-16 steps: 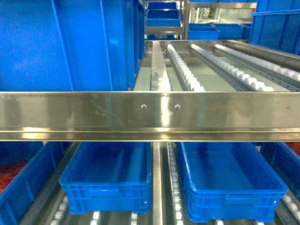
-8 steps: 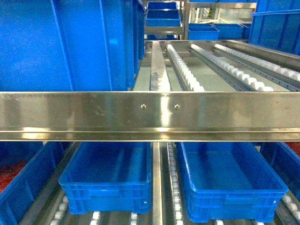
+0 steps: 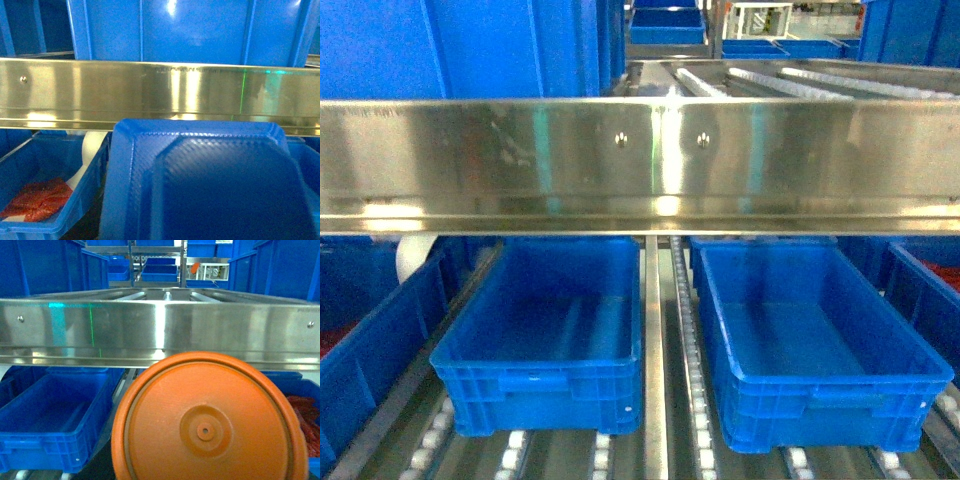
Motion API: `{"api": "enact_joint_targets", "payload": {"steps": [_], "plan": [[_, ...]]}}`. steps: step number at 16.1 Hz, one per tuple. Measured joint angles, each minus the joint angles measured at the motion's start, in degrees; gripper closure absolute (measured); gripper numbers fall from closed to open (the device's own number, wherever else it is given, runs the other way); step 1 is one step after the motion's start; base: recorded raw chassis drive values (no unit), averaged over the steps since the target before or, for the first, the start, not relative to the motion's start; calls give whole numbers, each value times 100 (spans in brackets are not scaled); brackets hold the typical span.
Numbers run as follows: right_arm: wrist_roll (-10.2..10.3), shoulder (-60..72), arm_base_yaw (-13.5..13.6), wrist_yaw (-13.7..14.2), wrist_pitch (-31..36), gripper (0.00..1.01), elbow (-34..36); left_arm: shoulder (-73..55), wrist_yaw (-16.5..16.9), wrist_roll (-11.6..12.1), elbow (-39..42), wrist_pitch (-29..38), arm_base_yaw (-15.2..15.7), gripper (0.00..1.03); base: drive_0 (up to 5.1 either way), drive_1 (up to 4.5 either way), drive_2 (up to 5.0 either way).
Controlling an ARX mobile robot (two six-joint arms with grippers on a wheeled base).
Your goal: Sort blue parts and orange caps into right shelf containers
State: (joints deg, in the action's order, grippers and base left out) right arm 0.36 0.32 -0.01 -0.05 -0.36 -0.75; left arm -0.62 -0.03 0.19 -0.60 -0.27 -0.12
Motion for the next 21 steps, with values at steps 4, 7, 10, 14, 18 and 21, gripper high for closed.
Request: {"api": "enact_joint_targets", "payload": {"steps": [4, 7, 10, 14, 18, 21], "plan": [[0, 0, 0, 0, 7, 57, 0, 0, 0, -4, 0, -11, 0, 60, 0, 0, 0], [0, 0, 0, 2, -4, 57, 0, 0, 0, -2, 0, -13, 0, 60, 0, 0, 0], [0, 0, 0, 4, -2, 57, 0, 0, 2, -2, 0, -11, 0, 60, 0, 0, 0], [2, 0, 0, 2, -2, 57, 0, 0, 0, -2, 0, -11, 0, 60, 0, 0, 0], [-2, 0, 0, 2, 0, 57, 0, 0, 2, 0, 0, -11, 0, 60, 0, 0, 0], [-2, 0, 0, 7, -9, 57, 0, 0, 9, -2, 0, -22, 0, 60, 0, 0, 0]]}}
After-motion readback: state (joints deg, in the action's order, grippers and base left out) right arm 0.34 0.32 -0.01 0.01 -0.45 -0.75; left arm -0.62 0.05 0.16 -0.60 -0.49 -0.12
